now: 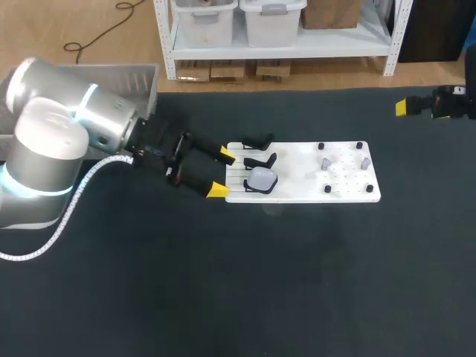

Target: Pick up each earbud case from the left stands, insert the matching earbuds, close the lid, and place the case in the box.

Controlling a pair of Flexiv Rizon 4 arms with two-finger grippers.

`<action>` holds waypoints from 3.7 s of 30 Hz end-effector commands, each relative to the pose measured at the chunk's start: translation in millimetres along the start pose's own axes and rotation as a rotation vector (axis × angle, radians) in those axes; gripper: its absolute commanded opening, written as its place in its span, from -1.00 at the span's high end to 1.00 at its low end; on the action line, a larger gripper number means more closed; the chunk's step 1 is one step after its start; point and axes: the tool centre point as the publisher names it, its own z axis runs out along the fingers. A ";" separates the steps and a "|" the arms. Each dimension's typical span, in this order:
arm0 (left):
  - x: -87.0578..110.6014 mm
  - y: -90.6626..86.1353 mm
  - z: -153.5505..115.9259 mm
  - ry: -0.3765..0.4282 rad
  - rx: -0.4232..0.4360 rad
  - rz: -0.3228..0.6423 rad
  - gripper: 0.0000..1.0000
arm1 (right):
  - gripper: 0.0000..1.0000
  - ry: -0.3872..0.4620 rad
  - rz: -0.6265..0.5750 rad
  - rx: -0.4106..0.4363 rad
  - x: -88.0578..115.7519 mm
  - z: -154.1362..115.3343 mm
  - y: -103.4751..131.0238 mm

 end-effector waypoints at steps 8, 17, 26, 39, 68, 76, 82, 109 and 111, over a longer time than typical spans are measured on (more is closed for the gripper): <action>5.4 21.7 16.0 -0.004 -0.003 -0.024 -0.78 | -1.00 0.001 0.000 -0.001 -0.2 -0.1 -0.3; 2.2 23.0 26.9 -0.023 0.009 -0.021 -0.69 | -1.00 0.001 0.000 -0.001 -0.2 -0.1 -0.3; 1.2 20.8 38.7 -0.038 0.015 -0.023 -0.61 | -1.00 0.001 0.000 -0.001 -0.2 -0.1 -0.3; 0.2 17.9 47.8 -0.048 0.001 -0.008 -0.62 | -1.00 0.001 0.000 -0.001 -0.2 -0.1 -0.3; 3.1 23.8 55.9 -0.046 -0.070 0.010 -0.07 | -1.00 0.001 0.000 -0.001 -0.2 -0.1 -0.3; 2.9 24.6 57.2 -0.049 -0.073 0.007 -0.07 | -1.00 0.001 0.000 -0.001 -0.2 -0.1 -0.3; 1.6 24.5 57.4 -0.055 -0.072 0.008 -0.06 | -1.00 0.001 0.000 -0.001 -0.2 -0.1 -0.3; 3.9 23.8 60.4 -0.042 -0.092 0.013 0.28 | -1.00 0.001 0.000 -0.001 -0.2 -0.1 -0.3; 3.1 24.1 60.5 -0.043 -0.095 0.015 0.26 | -1.00 0.001 0.000 -0.001 -0.2 -0.1 -0.3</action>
